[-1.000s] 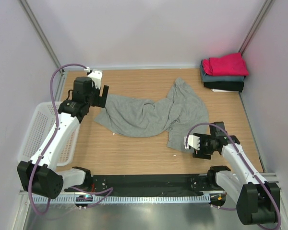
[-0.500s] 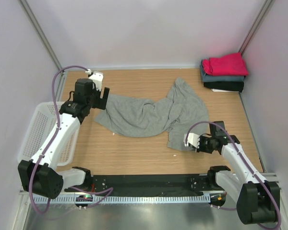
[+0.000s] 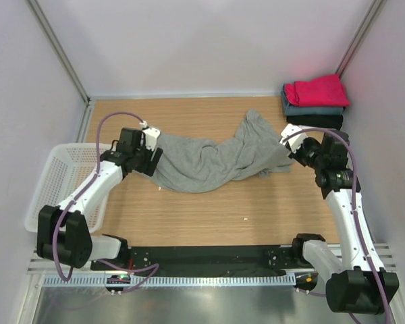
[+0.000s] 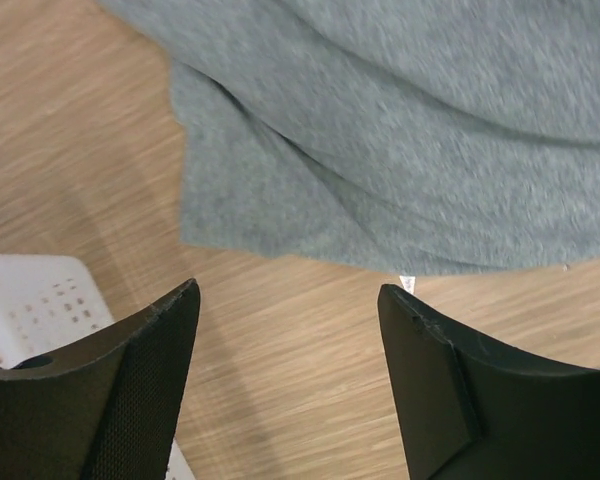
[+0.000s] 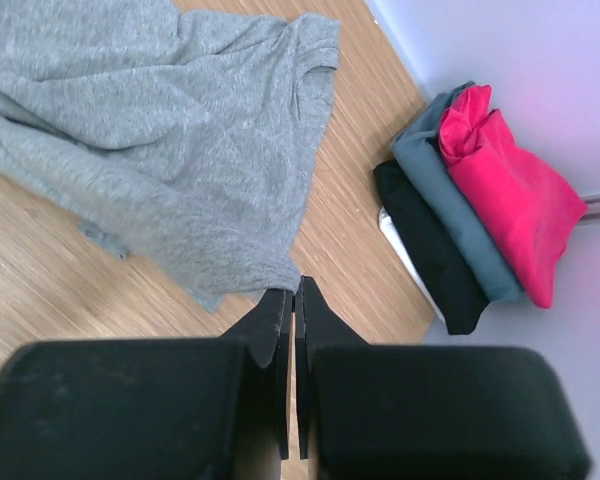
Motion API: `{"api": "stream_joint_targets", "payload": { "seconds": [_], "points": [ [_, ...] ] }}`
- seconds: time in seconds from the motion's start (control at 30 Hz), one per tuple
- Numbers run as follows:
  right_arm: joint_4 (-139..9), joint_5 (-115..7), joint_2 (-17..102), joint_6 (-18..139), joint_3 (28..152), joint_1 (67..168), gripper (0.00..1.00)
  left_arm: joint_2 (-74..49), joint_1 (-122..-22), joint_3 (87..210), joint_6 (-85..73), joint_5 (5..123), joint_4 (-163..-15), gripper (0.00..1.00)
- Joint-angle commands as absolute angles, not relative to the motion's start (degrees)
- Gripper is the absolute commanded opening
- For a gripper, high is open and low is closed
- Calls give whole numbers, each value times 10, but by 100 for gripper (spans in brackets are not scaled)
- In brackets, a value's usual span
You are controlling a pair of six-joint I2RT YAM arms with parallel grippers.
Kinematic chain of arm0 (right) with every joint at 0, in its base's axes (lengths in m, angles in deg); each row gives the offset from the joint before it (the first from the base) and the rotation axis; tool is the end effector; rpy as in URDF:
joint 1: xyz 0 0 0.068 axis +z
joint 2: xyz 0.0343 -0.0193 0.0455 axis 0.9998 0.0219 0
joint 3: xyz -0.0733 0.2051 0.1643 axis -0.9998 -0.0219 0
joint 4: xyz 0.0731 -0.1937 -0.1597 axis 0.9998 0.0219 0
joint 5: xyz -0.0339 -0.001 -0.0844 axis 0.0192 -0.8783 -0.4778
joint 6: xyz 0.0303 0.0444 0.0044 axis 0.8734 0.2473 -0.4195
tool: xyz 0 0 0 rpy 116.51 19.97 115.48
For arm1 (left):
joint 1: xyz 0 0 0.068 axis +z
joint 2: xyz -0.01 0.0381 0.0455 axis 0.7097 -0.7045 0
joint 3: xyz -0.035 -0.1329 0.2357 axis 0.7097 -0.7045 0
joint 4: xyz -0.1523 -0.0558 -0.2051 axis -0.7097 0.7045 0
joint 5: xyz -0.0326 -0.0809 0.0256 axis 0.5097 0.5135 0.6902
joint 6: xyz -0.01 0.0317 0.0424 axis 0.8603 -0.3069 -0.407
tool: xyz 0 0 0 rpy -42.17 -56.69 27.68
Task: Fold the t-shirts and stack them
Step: Flatten the tshirt out
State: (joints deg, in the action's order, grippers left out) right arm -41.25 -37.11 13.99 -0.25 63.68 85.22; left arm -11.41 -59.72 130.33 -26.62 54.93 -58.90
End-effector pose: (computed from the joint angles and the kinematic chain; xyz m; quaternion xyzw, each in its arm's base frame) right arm 0.2022 0.0022 0.3192 -0.4560 0.7093 -0.0859 0.5306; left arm 0.2646 -0.0679 0.2566 0.1921 0.9153 -0.0086 0.3540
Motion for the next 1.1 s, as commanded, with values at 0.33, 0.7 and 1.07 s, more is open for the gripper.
{"api": "stream_joint_targets", "payload": {
  "seconds": [0.33,0.7,1.07],
  "points": [
    [-478,-337,140,69,615,831,1,-257,-689,1305,-339,564,-584,67],
    [-490,-341,131,77,596,829,2,-357,-688,1371,-327,556,-575,0],
    [-652,-397,206,358,760,802,1,-75,-689,1436,-334,524,-539,0]
  ]
}}
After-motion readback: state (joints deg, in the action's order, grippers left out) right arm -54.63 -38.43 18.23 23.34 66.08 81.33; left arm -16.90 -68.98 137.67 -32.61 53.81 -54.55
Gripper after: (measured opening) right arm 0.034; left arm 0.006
